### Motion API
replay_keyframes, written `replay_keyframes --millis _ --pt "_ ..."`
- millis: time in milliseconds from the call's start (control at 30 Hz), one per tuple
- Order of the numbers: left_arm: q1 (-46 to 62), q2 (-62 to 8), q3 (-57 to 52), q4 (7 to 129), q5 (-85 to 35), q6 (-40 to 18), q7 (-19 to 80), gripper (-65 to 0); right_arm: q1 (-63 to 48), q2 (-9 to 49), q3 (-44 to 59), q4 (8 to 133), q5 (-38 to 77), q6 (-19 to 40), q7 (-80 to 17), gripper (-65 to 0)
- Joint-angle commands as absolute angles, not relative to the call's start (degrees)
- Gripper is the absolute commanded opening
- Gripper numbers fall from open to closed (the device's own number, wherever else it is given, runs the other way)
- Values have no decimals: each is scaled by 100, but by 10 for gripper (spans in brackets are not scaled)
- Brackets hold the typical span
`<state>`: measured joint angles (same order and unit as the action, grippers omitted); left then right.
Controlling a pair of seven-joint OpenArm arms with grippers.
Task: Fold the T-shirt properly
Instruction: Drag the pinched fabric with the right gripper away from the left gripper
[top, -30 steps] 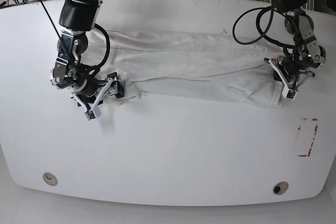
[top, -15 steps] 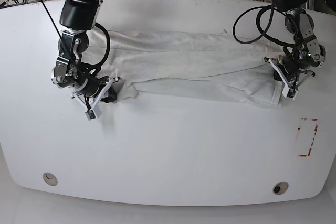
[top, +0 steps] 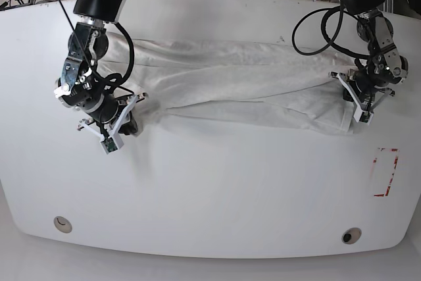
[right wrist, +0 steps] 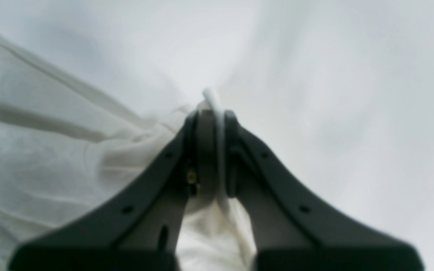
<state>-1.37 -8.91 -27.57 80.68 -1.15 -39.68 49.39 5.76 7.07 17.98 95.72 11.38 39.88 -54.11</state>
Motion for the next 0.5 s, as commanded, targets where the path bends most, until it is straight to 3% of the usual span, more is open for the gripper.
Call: replay_keyframes --millis 0,467 --pt "4 -857 -2730 7952 242 -4000 5534 -647 470 690 1798 10062 1235 4000 -5429 -614" --pt "13 -892 -2422 7943 242 -4000 5534 -649 -892 224 2009 11187 1226 4000 -5596 -614"
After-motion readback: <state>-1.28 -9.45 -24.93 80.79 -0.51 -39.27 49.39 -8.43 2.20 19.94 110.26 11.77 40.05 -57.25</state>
